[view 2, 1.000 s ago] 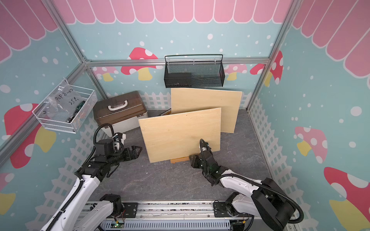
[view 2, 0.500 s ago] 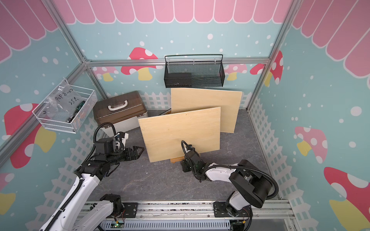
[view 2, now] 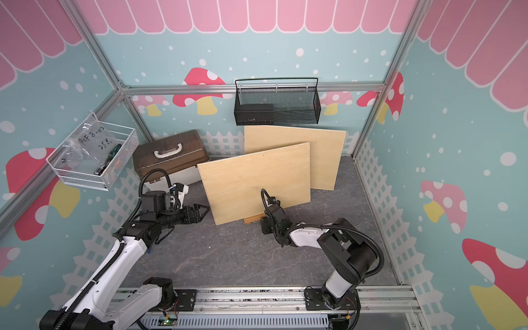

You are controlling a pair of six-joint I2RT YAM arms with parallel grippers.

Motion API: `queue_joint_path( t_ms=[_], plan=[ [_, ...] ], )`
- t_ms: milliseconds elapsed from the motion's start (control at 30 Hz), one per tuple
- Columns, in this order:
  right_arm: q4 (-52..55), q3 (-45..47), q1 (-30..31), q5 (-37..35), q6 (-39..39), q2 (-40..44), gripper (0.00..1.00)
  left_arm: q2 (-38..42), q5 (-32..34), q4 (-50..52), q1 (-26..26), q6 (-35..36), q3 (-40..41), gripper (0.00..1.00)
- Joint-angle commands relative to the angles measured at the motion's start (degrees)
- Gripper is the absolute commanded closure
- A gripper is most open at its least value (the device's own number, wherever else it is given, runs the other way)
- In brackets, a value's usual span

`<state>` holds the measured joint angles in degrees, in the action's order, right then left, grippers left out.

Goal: Disassemble the easel
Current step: Move the easel to the center of the board.

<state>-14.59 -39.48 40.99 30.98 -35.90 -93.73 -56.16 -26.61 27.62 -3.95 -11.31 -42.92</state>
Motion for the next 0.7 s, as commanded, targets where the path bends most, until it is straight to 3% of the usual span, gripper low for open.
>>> queue_joint_path(
  t_ms=[0,200,400,533,667],
  plan=[
    [-3.79,-3.22,-0.78,-0.81,1.71,-1.19,0.49,-1.13,-1.86,-2.84,-0.07,2.76,-1.90,0.02],
    [-3.27,-0.10,-1.42,2.72,1.69,3.61,0.42,-4.68,-6.18,-7.40,2.27,5.84,-2.91,0.01],
    [0.51,3.35,-2.97,6.90,5.05,11.38,0.28,-9.23,-19.81,-18.44,6.23,7.89,-2.33,0.02],
    [1.82,5.19,-5.56,9.07,7.26,15.12,0.18,-11.19,-26.99,-31.47,5.91,3.50,1.62,0.06],
    [2.01,6.68,-9.03,11.18,9.41,17.17,0.11,-12.83,-27.18,-37.11,4.19,1.44,3.72,0.12]
  ],
)
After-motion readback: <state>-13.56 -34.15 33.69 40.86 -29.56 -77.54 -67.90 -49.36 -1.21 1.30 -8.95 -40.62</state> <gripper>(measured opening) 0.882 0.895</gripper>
